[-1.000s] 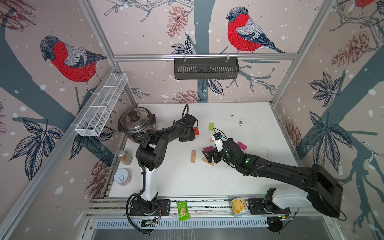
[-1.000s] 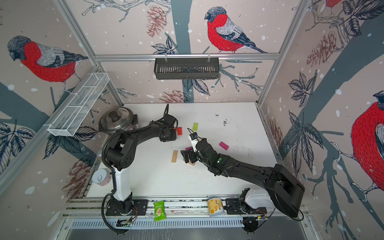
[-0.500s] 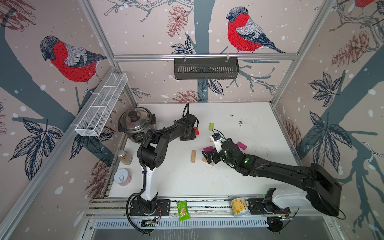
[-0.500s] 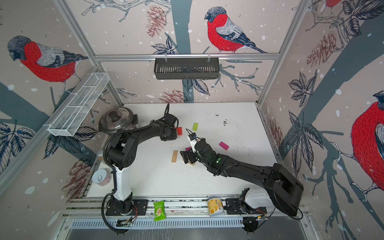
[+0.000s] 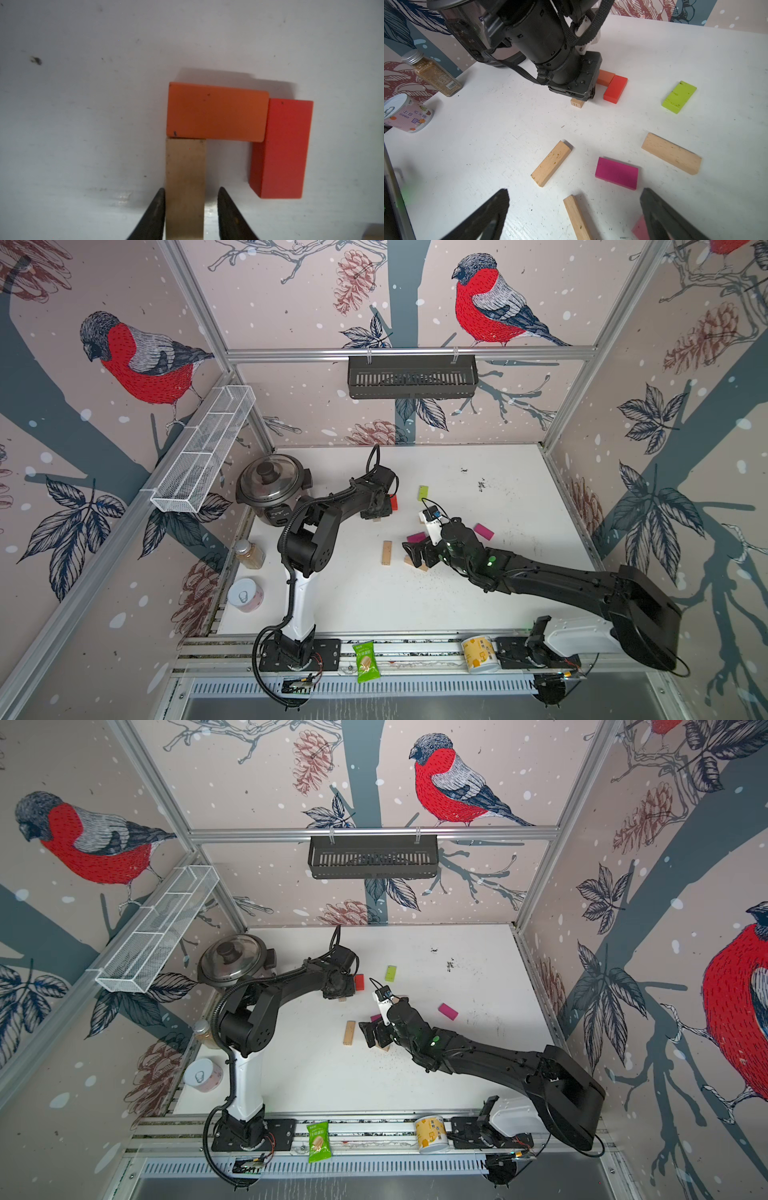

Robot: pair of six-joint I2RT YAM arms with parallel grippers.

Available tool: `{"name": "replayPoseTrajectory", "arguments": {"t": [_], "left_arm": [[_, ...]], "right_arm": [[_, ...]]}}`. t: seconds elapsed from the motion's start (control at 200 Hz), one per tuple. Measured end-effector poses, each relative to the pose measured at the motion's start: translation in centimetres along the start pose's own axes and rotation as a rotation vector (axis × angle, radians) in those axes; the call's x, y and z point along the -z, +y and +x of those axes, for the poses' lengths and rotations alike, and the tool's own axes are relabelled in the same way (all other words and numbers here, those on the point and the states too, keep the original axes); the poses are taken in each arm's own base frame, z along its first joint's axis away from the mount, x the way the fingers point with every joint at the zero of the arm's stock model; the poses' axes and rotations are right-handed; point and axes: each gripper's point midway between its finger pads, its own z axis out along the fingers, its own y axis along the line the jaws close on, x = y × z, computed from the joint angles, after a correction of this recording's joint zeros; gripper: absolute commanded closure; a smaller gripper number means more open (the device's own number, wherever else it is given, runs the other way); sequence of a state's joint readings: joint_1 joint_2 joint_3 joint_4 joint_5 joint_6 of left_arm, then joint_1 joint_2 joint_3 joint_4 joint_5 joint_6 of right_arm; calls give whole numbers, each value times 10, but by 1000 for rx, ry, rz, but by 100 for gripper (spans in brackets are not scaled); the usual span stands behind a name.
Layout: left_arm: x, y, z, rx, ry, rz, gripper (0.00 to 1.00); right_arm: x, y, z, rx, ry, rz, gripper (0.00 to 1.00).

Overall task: Assemble the letter p with building blocks
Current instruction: Adjust the building block at the center of the board.

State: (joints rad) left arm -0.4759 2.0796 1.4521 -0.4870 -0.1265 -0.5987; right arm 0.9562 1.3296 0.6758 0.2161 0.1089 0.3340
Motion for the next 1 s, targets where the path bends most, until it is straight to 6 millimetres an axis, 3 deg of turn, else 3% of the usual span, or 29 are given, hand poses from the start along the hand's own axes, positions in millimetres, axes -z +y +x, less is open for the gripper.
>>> {"name": "replayPoseTrajectory", "arguments": {"t": [1.001], "left_arm": [[-6,-1,-12,2,-26,-23,58]], "right_arm": [[-4,4,2,30,12,6,0]]}}
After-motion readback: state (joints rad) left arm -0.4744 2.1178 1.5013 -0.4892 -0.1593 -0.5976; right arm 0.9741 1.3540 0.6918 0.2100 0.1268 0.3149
